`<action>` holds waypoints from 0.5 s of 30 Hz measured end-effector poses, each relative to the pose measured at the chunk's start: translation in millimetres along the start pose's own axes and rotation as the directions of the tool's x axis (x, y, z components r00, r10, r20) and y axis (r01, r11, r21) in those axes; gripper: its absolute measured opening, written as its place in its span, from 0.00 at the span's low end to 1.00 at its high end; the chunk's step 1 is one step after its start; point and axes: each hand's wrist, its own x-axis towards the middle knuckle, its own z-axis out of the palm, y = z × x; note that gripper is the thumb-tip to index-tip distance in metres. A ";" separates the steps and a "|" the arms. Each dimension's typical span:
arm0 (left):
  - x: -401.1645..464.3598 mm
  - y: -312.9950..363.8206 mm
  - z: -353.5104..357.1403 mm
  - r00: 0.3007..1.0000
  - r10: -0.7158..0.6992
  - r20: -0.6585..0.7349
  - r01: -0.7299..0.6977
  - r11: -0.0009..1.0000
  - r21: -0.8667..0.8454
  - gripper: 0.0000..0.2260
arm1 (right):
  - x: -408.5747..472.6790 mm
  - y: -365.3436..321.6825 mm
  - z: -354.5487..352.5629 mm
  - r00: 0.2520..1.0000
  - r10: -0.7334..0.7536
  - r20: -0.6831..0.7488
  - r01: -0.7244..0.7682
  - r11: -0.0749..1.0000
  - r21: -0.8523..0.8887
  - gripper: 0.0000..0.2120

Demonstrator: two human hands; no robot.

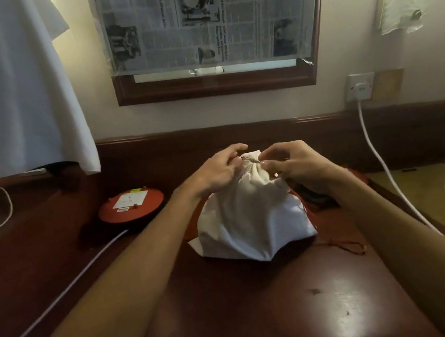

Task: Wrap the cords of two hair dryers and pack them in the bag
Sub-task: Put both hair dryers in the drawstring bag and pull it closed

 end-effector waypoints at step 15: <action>-24.8 15.2 -12.5 0.856 0.429 -0.288 -0.130 0.718 0.684 0.15 | -2.2 -20.0 -22.7 0.994 -0.028 -0.108 0.004 0.977 -0.213 0.14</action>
